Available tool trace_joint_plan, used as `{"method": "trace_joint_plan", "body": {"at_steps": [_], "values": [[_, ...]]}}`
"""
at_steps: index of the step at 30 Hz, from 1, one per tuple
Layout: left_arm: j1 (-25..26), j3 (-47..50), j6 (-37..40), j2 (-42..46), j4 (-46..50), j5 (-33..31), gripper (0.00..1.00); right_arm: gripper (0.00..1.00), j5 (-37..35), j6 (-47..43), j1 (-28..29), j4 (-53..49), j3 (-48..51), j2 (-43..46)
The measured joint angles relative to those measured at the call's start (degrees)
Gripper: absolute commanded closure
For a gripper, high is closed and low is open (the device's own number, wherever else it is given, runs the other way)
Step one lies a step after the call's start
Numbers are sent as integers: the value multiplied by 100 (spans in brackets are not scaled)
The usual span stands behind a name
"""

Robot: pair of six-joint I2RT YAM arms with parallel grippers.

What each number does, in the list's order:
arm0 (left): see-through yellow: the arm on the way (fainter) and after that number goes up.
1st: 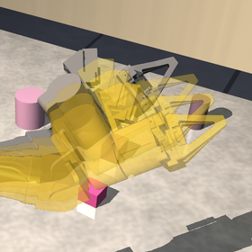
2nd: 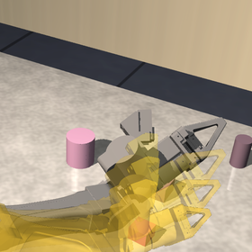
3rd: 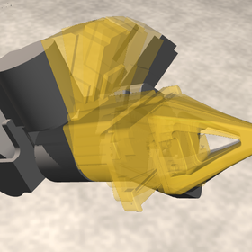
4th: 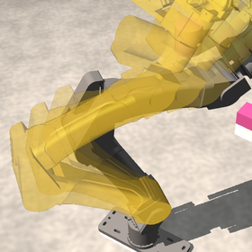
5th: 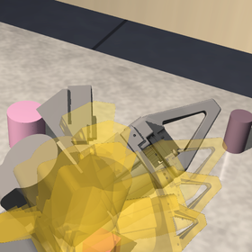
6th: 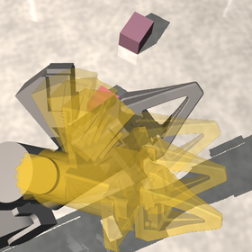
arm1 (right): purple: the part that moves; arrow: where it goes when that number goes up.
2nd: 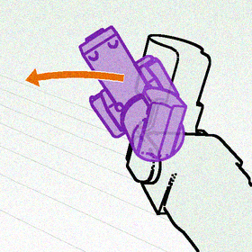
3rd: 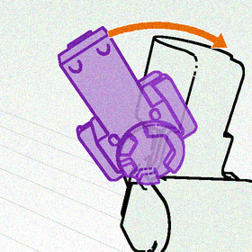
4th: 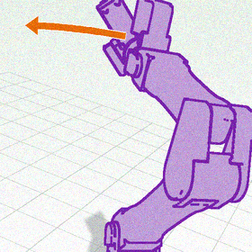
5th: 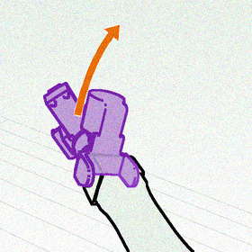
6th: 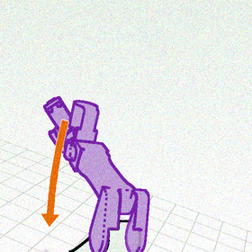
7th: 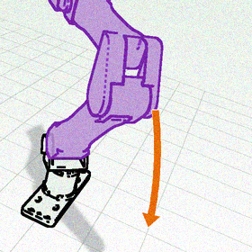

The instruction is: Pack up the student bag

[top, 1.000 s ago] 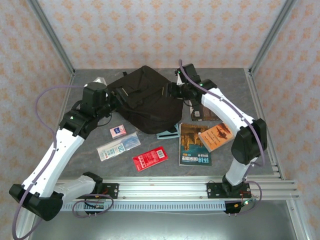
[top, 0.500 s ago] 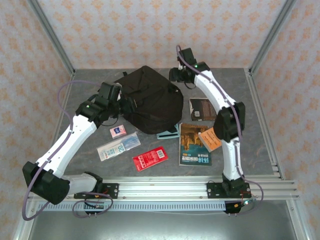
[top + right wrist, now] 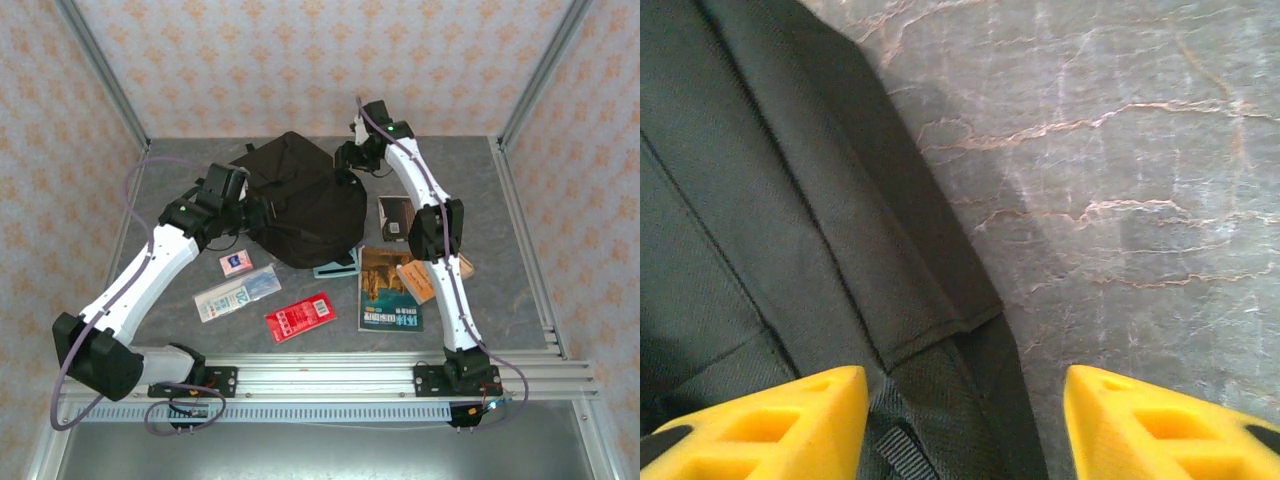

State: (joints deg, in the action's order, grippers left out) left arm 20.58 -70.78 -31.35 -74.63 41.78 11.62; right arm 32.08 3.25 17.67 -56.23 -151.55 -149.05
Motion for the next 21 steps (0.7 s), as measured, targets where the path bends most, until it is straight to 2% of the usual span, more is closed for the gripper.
{"method": "trace_joint_plan", "body": {"at_steps": [1,2,4,9,12,17,21], "values": [[0,0,0,-42,0,0,52,82,66,-20,-11,-2,11,0],[0,0,0,-72,0,0,52,91,120,2,-22,-11,17,0],[0,0,-2,-107,0,0,52,100,219,28,-39,-22,22,-2],[0,0,0,-111,2,0,52,100,557,216,-94,15,87,9],[0,-7,0,-57,20,-2,52,100,763,452,-125,260,601,249],[0,-234,-2,129,229,-4,52,100,979,1161,-107,1193,2452,1410],[0,-531,-9,251,328,-2,50,100,1145,2114,-44,2498,4258,2754]]}}
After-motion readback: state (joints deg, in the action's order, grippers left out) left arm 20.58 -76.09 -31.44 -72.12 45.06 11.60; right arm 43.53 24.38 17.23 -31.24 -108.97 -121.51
